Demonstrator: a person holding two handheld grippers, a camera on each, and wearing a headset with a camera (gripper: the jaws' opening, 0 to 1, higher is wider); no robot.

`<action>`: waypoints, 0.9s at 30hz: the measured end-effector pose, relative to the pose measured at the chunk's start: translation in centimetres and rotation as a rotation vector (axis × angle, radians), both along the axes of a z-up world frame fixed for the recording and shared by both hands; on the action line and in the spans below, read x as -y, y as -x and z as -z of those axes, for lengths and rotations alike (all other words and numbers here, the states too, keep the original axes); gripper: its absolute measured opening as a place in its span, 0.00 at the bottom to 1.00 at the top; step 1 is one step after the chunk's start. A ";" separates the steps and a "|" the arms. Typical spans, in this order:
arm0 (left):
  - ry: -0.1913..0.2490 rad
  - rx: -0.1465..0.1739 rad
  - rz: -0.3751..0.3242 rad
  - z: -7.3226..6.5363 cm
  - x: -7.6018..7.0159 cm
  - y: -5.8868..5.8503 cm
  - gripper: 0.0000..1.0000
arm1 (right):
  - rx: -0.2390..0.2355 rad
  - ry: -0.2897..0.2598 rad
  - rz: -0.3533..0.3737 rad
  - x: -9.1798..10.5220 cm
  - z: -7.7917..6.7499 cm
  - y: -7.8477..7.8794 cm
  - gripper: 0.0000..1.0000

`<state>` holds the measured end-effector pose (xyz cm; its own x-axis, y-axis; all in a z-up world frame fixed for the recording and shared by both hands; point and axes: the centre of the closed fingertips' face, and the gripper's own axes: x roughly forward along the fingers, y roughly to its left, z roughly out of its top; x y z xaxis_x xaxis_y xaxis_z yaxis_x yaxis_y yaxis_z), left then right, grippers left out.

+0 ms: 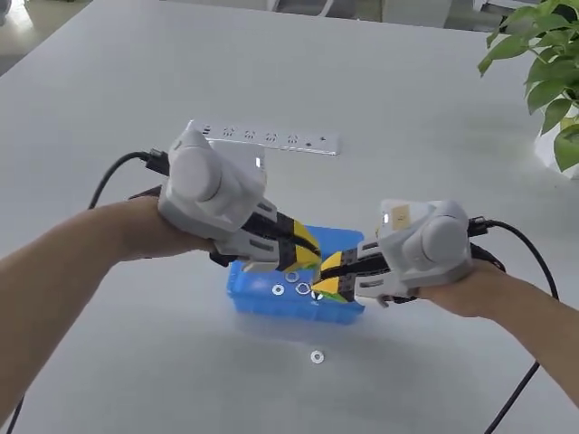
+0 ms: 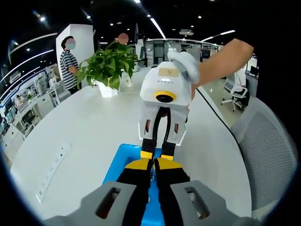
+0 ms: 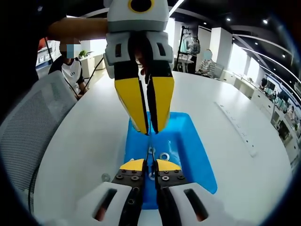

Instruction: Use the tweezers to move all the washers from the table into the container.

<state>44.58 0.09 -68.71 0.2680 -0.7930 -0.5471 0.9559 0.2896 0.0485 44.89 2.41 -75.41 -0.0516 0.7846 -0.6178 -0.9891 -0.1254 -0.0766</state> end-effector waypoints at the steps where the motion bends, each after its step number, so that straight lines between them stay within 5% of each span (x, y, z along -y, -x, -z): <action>1: -0.001 0.000 0.001 0.0 0.0 0.0 0.07 | 0.001 0.000 -0.002 0.0 0.0 0.0 0.08; 27: -0.014 -0.007 0.018 0.0 0.5 0.2 0.05 | 0.030 0.012 0.030 1.2 -0.9 -0.5 0.16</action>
